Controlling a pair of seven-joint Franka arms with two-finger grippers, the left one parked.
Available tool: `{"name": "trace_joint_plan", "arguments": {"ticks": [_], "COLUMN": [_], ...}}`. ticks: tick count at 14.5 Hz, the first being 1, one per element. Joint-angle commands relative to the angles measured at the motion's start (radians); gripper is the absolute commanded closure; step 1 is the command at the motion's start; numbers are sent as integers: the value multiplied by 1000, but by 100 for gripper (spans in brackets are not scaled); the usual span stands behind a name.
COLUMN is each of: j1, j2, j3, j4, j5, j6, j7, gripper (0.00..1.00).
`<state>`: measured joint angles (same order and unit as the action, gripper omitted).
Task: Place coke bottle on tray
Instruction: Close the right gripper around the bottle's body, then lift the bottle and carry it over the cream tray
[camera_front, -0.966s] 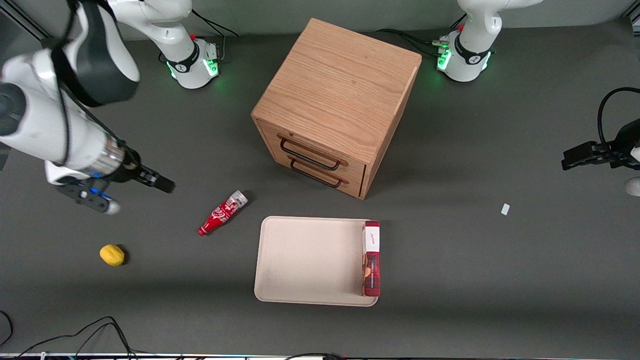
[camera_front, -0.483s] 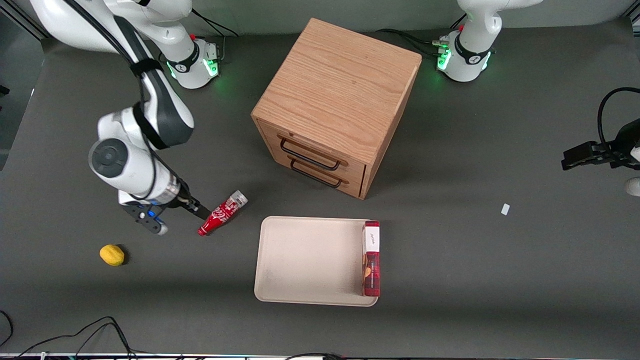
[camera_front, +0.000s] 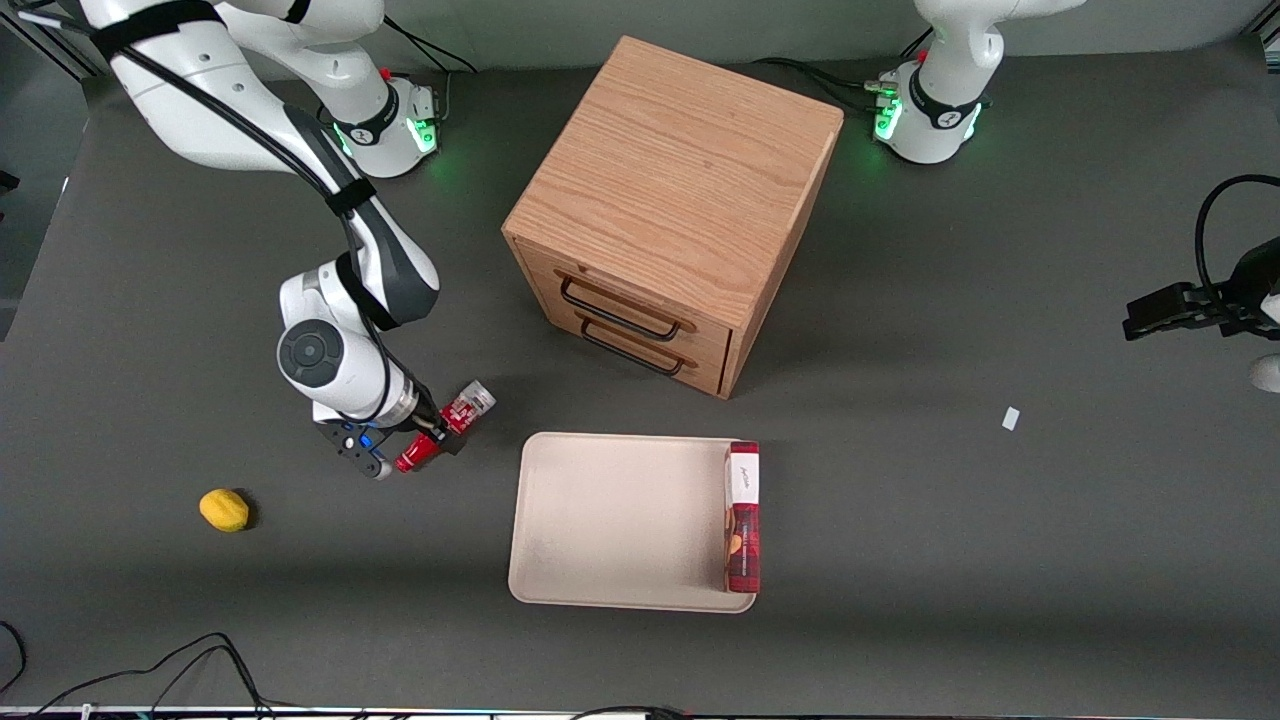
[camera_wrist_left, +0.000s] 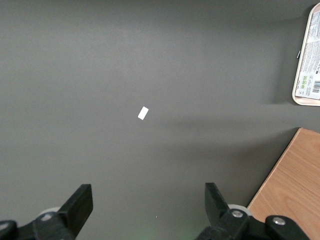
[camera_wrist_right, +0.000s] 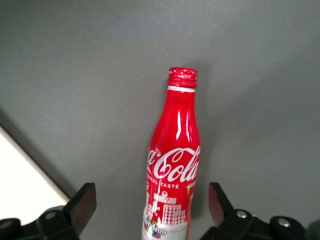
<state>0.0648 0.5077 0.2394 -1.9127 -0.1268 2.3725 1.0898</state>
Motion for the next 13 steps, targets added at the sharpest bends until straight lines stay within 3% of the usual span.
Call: {"name": "trace_joint_plan", "arguments": {"ticks": [1,7,10,13], "j1": [-5,-10,-10,-10], "j2": [23,61,74,77], "j3": [3,3,3,3], "j4": [-9,-28,-28,-26], "j5": [-34,-34,-36,-36], "j6": [27,74,91,93], "j7": [38,36,36,36], "gripper": [0,0,13,38]}}
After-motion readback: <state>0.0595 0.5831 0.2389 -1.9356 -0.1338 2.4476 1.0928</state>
